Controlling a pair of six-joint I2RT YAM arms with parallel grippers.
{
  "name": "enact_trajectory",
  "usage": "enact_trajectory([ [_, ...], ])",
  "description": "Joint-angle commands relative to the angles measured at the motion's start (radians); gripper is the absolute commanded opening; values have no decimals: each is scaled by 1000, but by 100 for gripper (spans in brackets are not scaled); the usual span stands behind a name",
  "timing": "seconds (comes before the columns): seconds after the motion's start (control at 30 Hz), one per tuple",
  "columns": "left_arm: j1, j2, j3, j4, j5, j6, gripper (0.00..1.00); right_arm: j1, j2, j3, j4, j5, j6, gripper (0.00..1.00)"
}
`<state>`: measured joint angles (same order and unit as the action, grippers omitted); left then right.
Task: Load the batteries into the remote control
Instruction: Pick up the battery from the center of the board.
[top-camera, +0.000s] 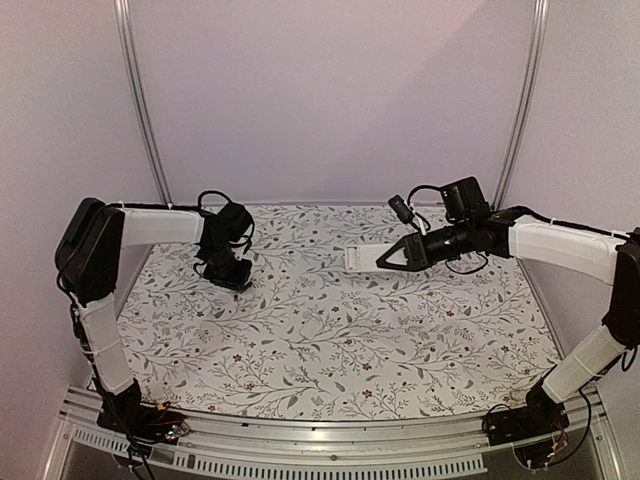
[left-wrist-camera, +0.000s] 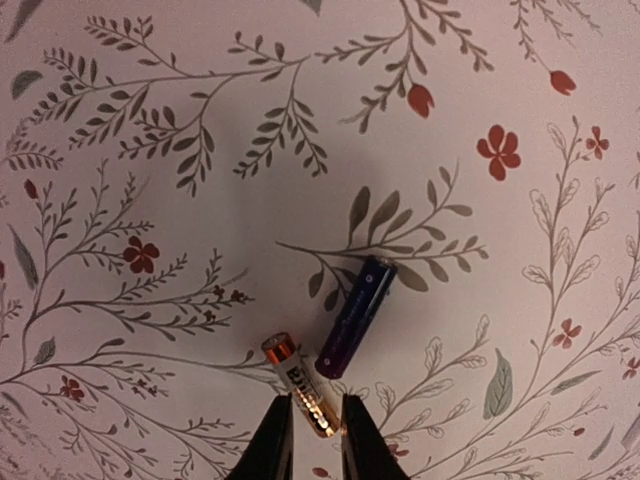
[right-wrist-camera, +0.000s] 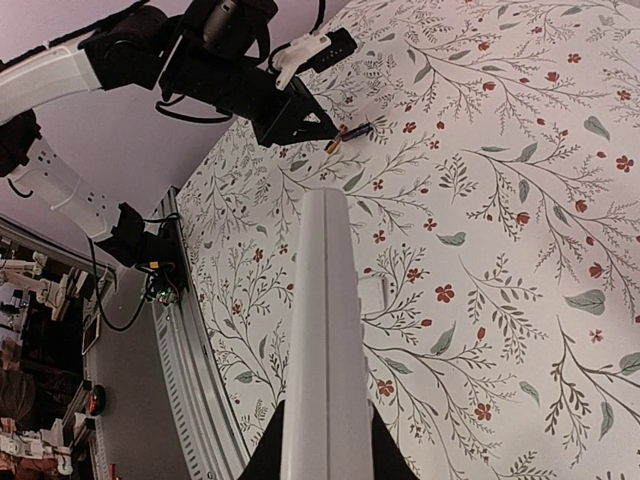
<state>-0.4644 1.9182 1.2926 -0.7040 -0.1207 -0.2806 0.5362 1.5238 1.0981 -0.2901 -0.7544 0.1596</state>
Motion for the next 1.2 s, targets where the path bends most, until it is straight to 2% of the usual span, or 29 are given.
enact_trajectory([
  [0.0, 16, 27, -16, -12, -15, -2, 18, -5, -4, -4, 20, -15, 2, 0],
  [0.7, 45, 67, -33, -21, -38, -5, 14, -11, -4, -6, 19, -26, 5, 0],
  [0.87, 50, 60, -29, -23, -36, -6, 6, -12, -1, -6, 27, -36, 7, 0],
  [0.97, 49, 1, -29, -11, -49, -13, 0, -11, -4, -16, 57, -37, 24, 0],
  [1.03, 47, -66, -36, 22, -44, -17, 0, -11, -8, -21, 78, -38, 39, 0],
  [1.17, -2, -250, -90, 171, -3, 4, 0, -11, -12, -42, 164, -41, 111, 0],
])
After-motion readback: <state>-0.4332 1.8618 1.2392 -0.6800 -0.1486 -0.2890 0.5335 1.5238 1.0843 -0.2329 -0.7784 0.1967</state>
